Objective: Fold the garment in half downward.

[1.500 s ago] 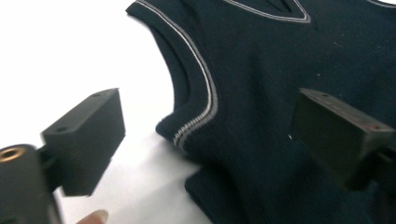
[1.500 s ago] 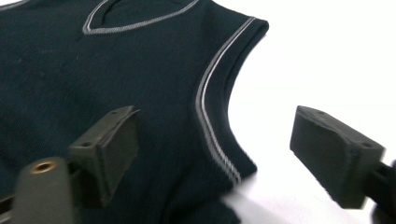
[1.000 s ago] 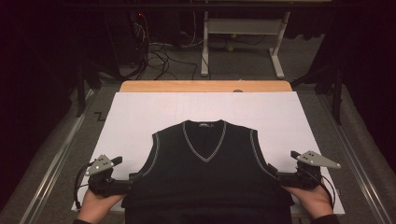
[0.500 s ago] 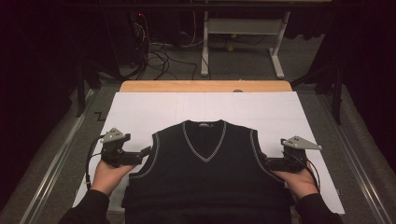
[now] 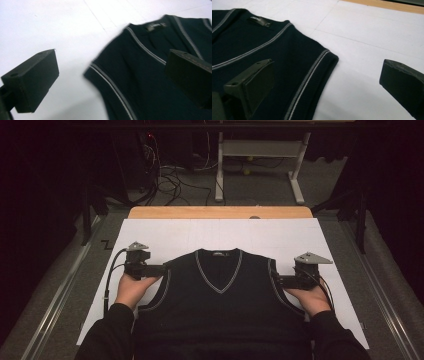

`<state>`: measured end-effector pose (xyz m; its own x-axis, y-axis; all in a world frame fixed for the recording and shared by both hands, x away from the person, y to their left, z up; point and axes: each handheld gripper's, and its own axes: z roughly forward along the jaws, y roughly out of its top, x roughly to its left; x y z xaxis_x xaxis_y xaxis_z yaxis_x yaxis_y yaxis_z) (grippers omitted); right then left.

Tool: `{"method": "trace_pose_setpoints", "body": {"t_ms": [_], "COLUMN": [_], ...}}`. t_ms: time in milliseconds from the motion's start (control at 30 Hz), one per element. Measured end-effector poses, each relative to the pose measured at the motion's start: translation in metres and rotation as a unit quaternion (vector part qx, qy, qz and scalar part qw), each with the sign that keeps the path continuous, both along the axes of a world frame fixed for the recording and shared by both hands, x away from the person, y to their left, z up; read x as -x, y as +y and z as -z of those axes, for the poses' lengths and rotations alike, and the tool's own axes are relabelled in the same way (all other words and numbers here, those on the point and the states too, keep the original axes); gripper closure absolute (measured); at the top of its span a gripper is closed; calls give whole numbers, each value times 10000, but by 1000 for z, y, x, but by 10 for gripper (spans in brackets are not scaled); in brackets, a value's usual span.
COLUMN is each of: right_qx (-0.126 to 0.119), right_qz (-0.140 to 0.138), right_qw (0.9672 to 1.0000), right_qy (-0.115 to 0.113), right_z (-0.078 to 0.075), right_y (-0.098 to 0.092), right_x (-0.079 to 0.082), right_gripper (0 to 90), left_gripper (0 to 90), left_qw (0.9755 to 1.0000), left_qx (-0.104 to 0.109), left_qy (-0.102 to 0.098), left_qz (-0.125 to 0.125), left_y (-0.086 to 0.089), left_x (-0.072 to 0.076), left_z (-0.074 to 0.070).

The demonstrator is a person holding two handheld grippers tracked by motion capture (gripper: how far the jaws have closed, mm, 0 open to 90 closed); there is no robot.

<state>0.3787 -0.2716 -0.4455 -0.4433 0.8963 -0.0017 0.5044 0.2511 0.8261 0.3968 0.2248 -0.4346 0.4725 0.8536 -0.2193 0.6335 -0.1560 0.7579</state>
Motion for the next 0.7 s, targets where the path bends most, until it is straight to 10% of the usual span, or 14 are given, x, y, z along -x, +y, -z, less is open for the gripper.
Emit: {"method": "trace_pose_setpoints", "body": {"t_ms": [433,700], "right_qx": [86,288], "right_qz": [90,296], "right_qw": [9994,9945], "right_qy": [337,959], "right_z": [7,20], "right_y": [20,17], "right_x": [-40,-55], "right_gripper": [168,327], "left_gripper": [51,167], "left_qw": [9974,9921], "left_qx": [-401,-803], "left_qy": [568,875], "left_qz": [-214,-409], "left_y": [-14,-30], "left_x": [-28,-30], "left_z": [29,38]}}
